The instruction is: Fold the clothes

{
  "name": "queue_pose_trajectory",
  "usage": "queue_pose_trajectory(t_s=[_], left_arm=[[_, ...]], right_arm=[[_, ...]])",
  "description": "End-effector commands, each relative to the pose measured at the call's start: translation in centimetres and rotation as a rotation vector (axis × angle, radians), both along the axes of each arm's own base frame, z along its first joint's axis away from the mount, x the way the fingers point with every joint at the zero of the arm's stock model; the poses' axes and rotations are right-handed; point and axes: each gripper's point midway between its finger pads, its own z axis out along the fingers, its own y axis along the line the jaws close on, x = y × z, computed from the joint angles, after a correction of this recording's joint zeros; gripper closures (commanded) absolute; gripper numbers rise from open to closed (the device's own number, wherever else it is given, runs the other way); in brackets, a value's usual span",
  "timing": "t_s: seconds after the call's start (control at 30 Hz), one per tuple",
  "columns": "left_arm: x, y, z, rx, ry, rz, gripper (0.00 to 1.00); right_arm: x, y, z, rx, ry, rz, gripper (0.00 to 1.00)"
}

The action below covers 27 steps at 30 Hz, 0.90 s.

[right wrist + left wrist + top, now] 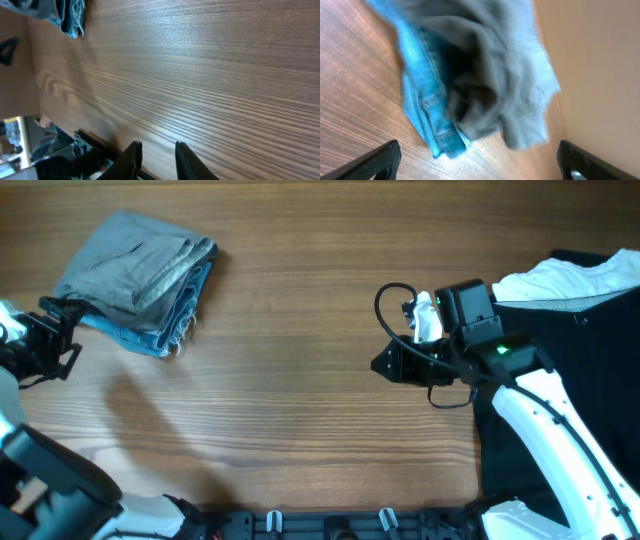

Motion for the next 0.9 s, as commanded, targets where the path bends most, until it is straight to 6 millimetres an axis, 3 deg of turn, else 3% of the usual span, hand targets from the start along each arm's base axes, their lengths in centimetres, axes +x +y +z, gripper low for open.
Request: queue_pose_trajectory(t_s=[0.0, 0.03, 0.07, 0.1, 0.2, 0.23, 0.27, 0.3, 0.37, 0.47, 0.6, 0.7, 0.8, 0.83, 0.87], left_arm=[[-0.5, -8.2, 9.7, 0.316, -0.234, -0.341, 0.00], [-1.0, -11.1, 11.7, 0.364, -0.291, -0.416, 0.00], [-2.4, -15.8, 14.3, 0.441, -0.376, -0.543, 0.00], [-5.0, -20.6, 16.3, 0.543, -0.417, -0.647, 0.00], [-10.3, -24.3, 16.6, 0.665, -0.354, -0.688, 0.00], [-11.9, -24.2, 16.2, 0.693, -0.308, -0.665, 0.00], [-13.2, -23.8, 15.8, 0.711, -0.266, -0.641, 0.00], [-14.8, -23.3, 15.3, 0.748, -0.229, -0.640, 0.00], [-16.4, -23.3, 14.9, 0.760, -0.215, -0.666, 0.00], [-16.6, -23.2, 15.0, 0.760, -0.218, -0.666, 0.00], [-16.6, -23.2, 15.0, 0.760, -0.218, -0.666, 0.00], [-16.6, -23.2, 15.0, 0.760, -0.218, -0.666, 0.00], [-16.6, -23.2, 15.0, 0.760, -0.218, -0.666, 0.00], [-16.6, -23.2, 15.0, 0.760, -0.218, -0.666, 0.00], [-16.6, -23.2, 15.0, 0.760, -0.218, -0.666, 0.00]], right_arm=[[0.9, -1.2, 3.0, -0.069, -0.206, 0.008, 0.73], [1.1, -1.4, 4.5, -0.087, -0.287, 0.005, 0.73], [0.9, -1.7, 6.3, -0.100, -0.363, -0.008, 0.71], [0.3, -2.1, 8.9, -0.113, -0.476, -0.005, 0.68], [-2.2, -3.1, 13.8, -0.070, -0.668, 0.006, 0.47], [-2.8, -3.3, 14.6, -0.058, -0.696, 0.001, 0.41], [-3.3, -3.5, 15.3, -0.047, -0.722, -0.004, 0.28], [-3.9, -3.8, 16.1, -0.034, -0.751, -0.011, 0.00], [-4.2, -3.9, 16.4, -0.029, -0.763, -0.013, 0.00], [-4.1, -3.8, 16.1, 0.005, -0.704, -0.065, 0.00], [-3.6, -3.6, 15.3, 0.167, -0.447, -0.313, 0.00], [-3.6, -3.8, 13.3, 0.124, -0.357, -0.340, 0.00], [-2.1, -4.6, 13.2, 0.082, -0.389, -0.396, 0.00], [-1.6, -4.6, 14.0, 0.082, -0.444, -0.381, 0.00], [-0.2, -3.8, 16.6, 0.093, -0.661, -0.285, 0.00]])
